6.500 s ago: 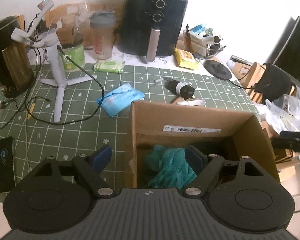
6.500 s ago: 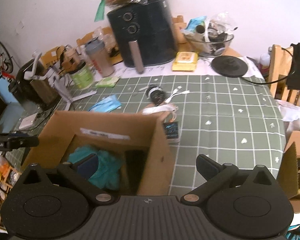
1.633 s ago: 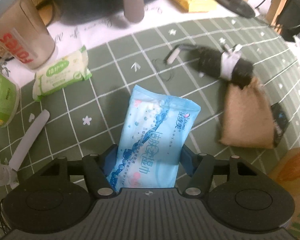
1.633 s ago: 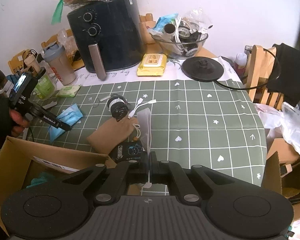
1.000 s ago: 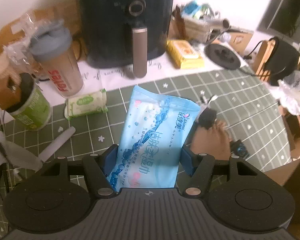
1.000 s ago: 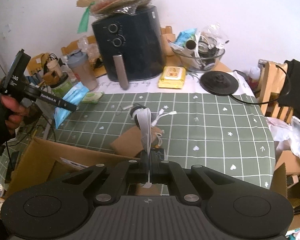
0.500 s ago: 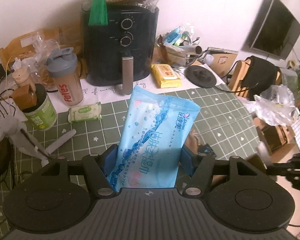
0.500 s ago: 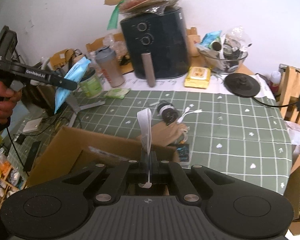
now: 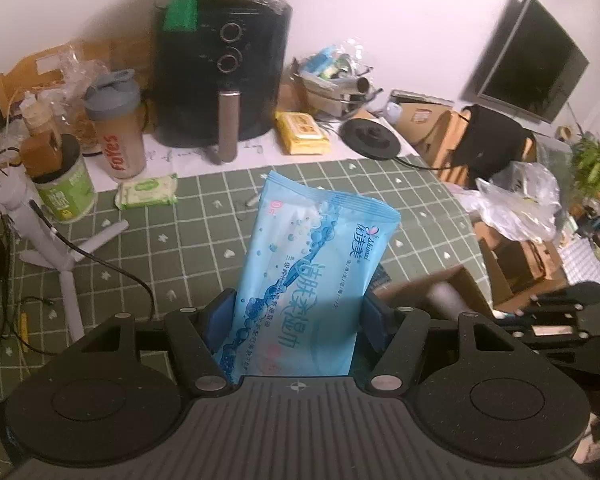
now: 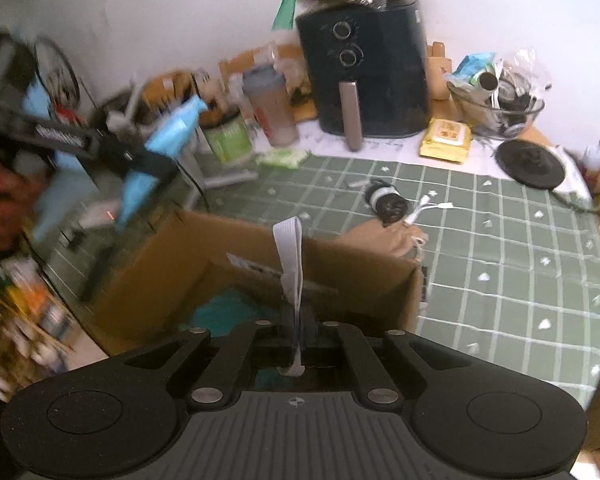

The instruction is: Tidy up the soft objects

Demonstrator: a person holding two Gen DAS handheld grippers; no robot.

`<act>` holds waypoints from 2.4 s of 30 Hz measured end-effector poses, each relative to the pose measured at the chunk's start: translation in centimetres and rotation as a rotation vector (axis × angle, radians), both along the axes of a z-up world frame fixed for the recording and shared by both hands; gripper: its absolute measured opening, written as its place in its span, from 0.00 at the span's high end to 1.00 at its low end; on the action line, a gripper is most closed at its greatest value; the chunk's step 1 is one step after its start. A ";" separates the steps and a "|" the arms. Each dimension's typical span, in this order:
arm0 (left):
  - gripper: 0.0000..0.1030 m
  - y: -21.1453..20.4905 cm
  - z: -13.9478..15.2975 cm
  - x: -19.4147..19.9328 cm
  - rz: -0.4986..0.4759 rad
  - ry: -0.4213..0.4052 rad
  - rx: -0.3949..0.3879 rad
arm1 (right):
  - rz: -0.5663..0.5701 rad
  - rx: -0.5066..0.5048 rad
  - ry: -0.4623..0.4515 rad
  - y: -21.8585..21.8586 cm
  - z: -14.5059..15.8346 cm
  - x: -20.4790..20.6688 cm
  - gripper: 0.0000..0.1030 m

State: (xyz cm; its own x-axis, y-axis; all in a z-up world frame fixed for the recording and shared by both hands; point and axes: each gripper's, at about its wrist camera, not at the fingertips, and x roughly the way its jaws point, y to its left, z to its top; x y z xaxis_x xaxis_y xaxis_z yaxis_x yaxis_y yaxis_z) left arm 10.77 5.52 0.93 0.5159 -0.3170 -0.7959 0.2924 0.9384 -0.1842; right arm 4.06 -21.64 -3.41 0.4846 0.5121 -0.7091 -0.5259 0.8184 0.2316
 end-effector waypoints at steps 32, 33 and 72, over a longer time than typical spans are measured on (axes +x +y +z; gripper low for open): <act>0.23 -7.8 -2.4 -7.7 -0.367 -0.068 0.177 | -0.058 -0.002 -0.036 -5.0 -0.3 -4.8 0.06; 0.23 -7.8 -2.5 -7.9 -0.344 -0.072 0.185 | -0.064 0.000 -0.034 -5.1 -0.3 -4.8 0.06; 0.23 -4.1 -2.2 -8.7 0.081 -0.082 0.122 | -0.217 -0.108 -0.100 -5.6 -0.9 -0.5 0.00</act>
